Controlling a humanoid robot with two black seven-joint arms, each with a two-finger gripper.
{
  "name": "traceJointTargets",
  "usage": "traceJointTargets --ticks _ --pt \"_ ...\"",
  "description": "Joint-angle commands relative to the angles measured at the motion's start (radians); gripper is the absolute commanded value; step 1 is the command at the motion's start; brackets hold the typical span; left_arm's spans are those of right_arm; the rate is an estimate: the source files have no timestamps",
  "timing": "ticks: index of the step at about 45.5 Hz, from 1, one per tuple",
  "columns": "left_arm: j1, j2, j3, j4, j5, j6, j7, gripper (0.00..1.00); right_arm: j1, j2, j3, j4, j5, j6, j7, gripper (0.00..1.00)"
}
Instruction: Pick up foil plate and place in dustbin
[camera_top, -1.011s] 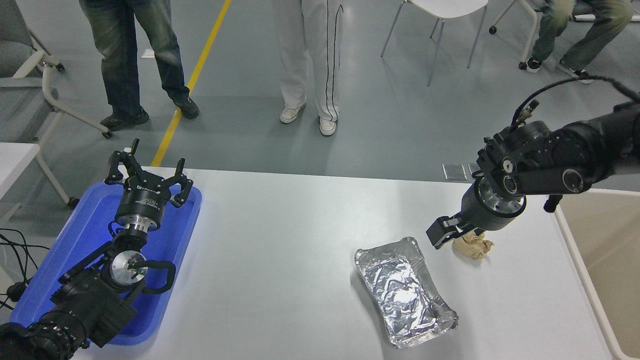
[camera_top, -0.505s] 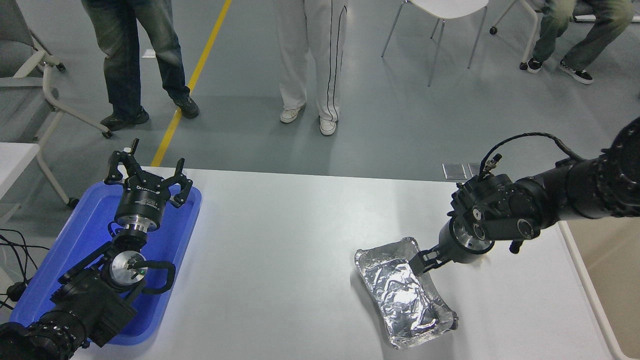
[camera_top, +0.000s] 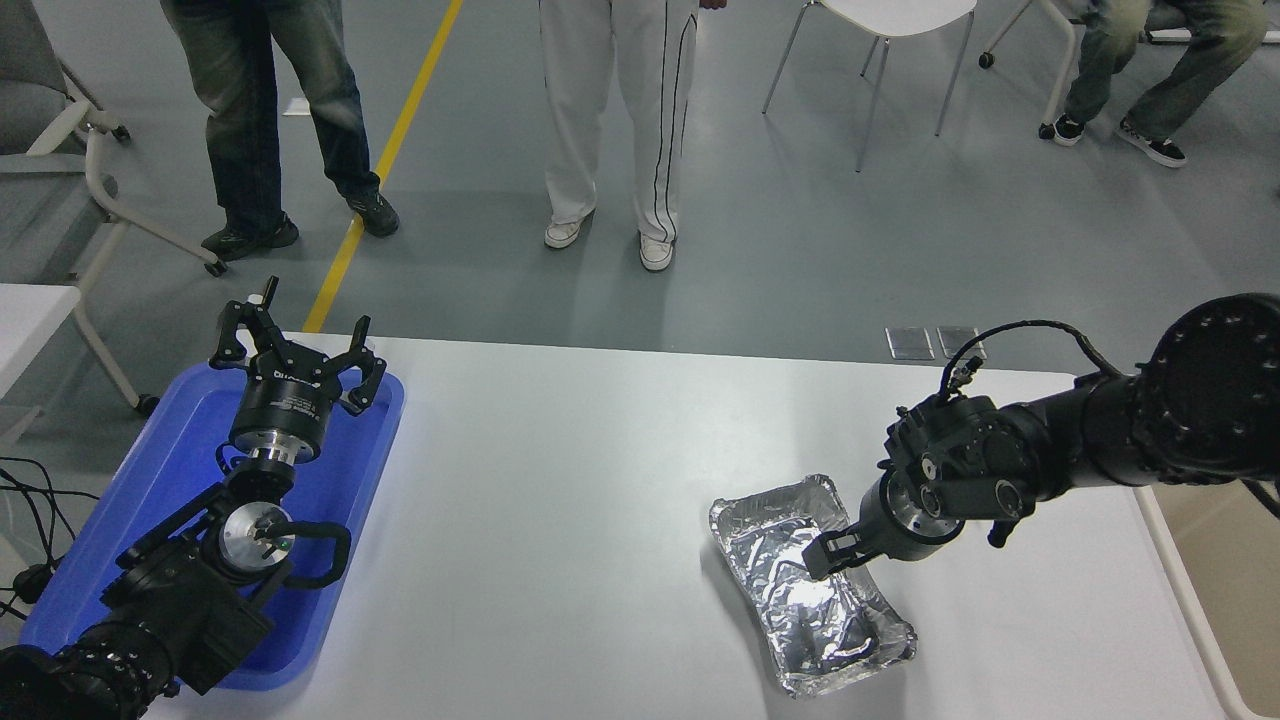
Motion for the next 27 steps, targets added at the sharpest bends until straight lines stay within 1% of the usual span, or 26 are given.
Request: traceJointTargets --ticks 1,8,12,17,22,25,27 --pt "0.000 0.000 0.000 -0.001 0.000 0.000 0.000 1.00 -0.046 0.010 0.000 -0.042 0.003 -0.008 -0.001 0.80" --pt "0.000 0.000 0.000 -0.001 0.000 0.000 0.000 1.00 -0.057 0.010 0.000 -0.044 0.004 -0.049 -0.001 0.69" --pt "0.000 0.000 0.000 -0.001 0.000 0.000 0.000 1.00 -0.058 0.010 0.000 -0.044 0.006 -0.051 -0.001 0.61" --pt "0.000 0.000 0.000 -0.001 0.000 0.000 0.000 1.00 -0.058 0.011 -0.003 -0.042 0.012 -0.050 -0.005 0.54" --pt "0.000 0.000 0.000 0.001 0.000 0.000 0.000 1.00 -0.063 0.011 -0.003 -0.042 0.013 -0.050 -0.022 0.37" --pt "0.000 0.000 0.000 -0.001 0.000 0.000 0.000 1.00 -0.063 0.013 -0.004 -0.039 0.016 -0.045 -0.035 0.22" --pt "0.000 0.000 0.000 -0.001 0.000 0.000 0.000 1.00 -0.064 0.013 -0.003 -0.038 0.018 -0.042 -0.041 0.16"
